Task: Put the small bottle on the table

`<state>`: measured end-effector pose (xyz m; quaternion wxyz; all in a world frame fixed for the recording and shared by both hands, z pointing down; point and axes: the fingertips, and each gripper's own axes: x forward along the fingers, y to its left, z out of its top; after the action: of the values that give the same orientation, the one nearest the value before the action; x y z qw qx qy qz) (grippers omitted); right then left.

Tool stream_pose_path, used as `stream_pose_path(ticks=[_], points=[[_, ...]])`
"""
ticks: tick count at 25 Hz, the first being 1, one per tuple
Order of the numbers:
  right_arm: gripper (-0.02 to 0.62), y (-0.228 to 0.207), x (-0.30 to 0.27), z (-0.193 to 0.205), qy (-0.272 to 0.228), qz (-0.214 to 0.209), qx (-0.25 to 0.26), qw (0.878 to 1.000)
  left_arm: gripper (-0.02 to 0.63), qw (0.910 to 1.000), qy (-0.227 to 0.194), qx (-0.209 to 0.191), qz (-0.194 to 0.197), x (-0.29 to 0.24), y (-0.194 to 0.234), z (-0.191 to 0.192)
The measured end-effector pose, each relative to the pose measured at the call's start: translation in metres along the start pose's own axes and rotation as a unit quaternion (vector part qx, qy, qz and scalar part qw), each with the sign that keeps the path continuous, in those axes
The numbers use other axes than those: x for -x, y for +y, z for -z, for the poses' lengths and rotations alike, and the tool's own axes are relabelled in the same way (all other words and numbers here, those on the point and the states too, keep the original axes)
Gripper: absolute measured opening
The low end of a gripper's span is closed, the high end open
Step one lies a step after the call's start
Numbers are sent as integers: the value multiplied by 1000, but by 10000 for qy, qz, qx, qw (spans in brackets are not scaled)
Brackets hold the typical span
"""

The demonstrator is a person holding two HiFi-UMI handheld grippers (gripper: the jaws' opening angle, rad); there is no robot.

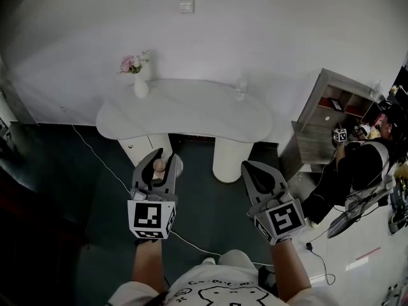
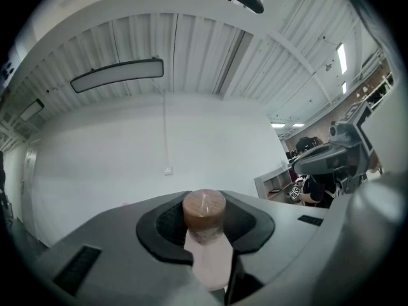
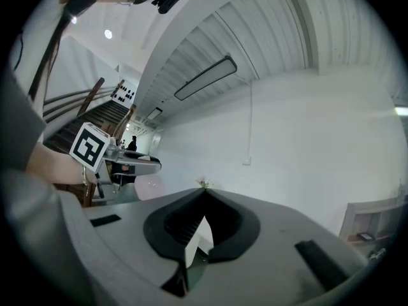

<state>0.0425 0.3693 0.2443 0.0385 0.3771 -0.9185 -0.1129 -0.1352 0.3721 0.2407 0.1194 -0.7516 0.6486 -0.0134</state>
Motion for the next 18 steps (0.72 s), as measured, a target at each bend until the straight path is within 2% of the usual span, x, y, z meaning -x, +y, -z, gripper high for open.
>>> stream_pose_path(ticks=[10, 18], points=[[-5, -26, -29, 16, -41, 78, -72, 9999, 112, 10000, -5, 15, -57, -34, 11, 14], [-5, -77, -75, 44, -94, 117, -148, 9998, 112, 10000, 6, -34, 4, -102, 4, 38]])
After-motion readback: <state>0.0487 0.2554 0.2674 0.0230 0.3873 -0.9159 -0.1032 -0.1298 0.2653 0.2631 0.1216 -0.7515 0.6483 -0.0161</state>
